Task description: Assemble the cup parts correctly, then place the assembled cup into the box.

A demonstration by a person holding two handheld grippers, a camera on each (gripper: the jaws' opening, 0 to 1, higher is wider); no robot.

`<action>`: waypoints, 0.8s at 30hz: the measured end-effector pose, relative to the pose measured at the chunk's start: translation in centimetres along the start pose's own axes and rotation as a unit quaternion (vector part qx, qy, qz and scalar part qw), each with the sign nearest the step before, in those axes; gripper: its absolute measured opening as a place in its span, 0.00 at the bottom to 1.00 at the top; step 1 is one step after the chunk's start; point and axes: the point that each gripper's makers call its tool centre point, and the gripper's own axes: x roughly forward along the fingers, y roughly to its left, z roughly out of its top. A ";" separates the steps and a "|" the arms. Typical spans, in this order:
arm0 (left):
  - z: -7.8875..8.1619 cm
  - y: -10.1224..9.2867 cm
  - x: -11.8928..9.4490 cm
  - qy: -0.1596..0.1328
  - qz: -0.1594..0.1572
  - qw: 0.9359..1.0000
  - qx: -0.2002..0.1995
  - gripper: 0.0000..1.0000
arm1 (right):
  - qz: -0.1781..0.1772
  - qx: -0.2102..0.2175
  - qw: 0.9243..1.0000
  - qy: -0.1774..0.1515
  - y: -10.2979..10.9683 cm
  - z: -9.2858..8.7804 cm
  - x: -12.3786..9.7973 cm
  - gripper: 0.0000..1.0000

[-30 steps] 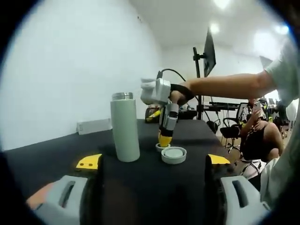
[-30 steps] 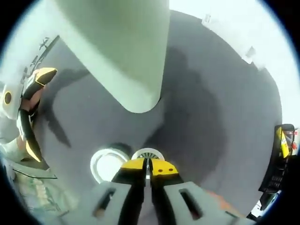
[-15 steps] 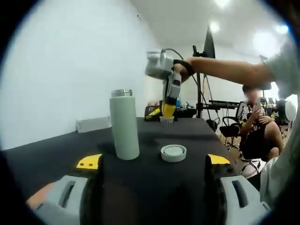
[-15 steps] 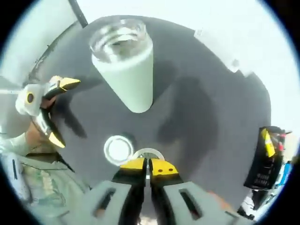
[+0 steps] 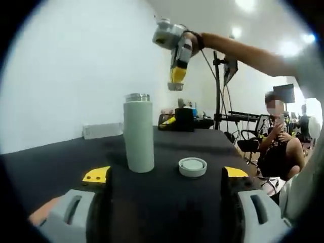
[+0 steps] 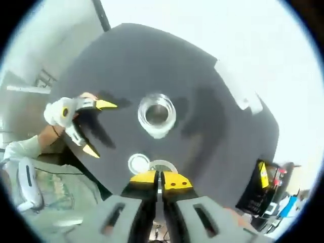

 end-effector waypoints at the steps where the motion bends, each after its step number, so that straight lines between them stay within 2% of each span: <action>1: 0.4 0.4 0.3 -0.006 -0.001 1.000 -0.018 0.81 | 0.002 -0.005 1.000 0.002 0.0 0.1 -0.2 0.01; 3: 1.0 1.5 1.1 -0.007 -0.003 1.000 -0.027 0.81 | 0.001 -0.005 1.000 0.003 -0.3 0.4 -0.7 0.01; 7: 2.3 2.7 3.8 -0.010 0.000 1.000 -0.012 0.77 | -0.001 -0.009 1.000 0.004 -1.2 1.4 -1.8 0.01; 9: 2.4 2.5 5.3 -0.009 -0.018 1.000 -0.022 0.77 | -0.001 -0.009 1.000 0.001 -1.6 2.0 -2.2 0.01; 10: 2.7 2.6 6.1 -0.017 -0.024 0.999 -0.033 0.77 | -0.002 -0.010 1.000 0.000 -1.9 2.5 -2.4 0.01; 13: 2.8 3.5 7.8 -0.023 -0.013 0.999 -0.027 0.74 | 0.000 -0.019 1.000 0.000 -1.7 3.1 -2.3 0.01; 16: 2.8 4.2 9.2 -0.021 0.000 1.000 0.012 0.62 | 0.004 -0.030 1.000 0.009 -1.3 3.1 -1.7 0.01; 17: 2.8 4.2 9.6 -0.022 0.000 1.000 0.007 0.60 | 0.004 -0.032 0.999 0.011 -1.3 3.2 -1.6 0.01; 20: 3.6 4.1 10.7 -0.049 -0.026 0.998 -0.021 0.64 | 0.005 -0.032 0.999 0.014 -1.5 3.4 -1.4 0.01; 22: 3.2 4.0 11.3 -0.044 -0.024 0.999 -0.014 0.64 | 0.004 -0.034 0.999 0.014 -2.1 3.9 -1.5 0.01; 24: 2.6 3.8 11.6 -0.036 -0.029 0.999 -0.009 0.59 | 0.003 -0.035 0.999 0.014 -2.4 4.3 -1.5 0.01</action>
